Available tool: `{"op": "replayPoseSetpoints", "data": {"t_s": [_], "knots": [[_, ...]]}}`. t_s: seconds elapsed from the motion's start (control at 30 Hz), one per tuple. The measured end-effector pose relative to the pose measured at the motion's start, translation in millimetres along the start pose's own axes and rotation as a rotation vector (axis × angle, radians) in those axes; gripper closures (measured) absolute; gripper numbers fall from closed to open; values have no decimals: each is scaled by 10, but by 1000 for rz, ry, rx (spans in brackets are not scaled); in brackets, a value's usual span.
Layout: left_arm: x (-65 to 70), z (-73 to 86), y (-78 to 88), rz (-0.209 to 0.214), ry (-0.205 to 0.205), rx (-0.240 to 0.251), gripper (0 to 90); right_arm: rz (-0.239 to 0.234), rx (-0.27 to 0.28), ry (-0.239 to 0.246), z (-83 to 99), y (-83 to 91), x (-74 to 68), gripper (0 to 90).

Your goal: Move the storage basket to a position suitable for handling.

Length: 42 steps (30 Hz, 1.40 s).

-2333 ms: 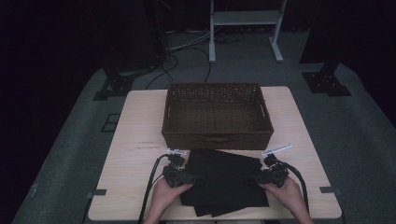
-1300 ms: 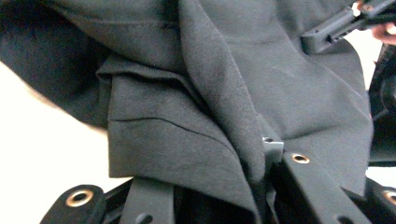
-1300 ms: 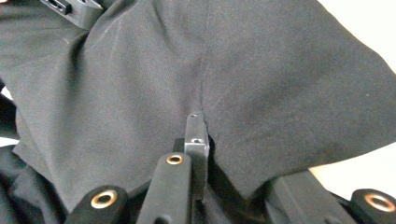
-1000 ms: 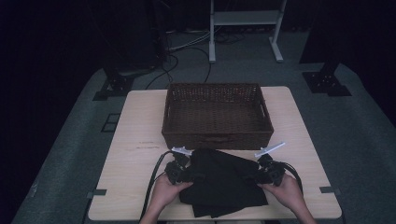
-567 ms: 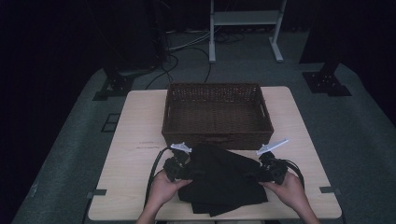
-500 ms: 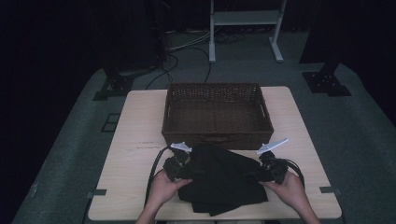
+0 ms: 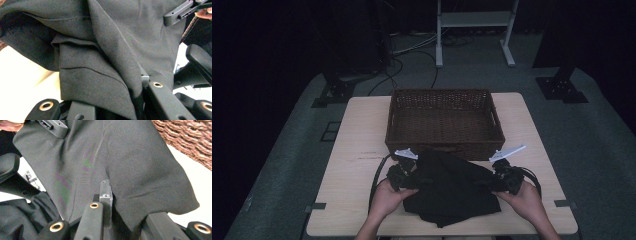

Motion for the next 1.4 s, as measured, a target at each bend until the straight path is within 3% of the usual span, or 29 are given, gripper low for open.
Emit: {"op": "replayPoseSetpoints", "data": {"t_s": [0.77,1.4], "knots": [[98,-153,154,-3,-36,18,699,22,23,36,-178,184,-47,774],[129,-259,263,-12,-40,22,698,30,33,67,-349,290,-82,773]]}}
Point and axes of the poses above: each handheld gripper's, and its own axes: y roughly backward along the jaws, z roughly out of its underside, x roughly to its right, the point moved 2 cm from there along -y, roughly forward along the jaws, and after that the axes turned 8 degrees about y, right-handed, at the moved point
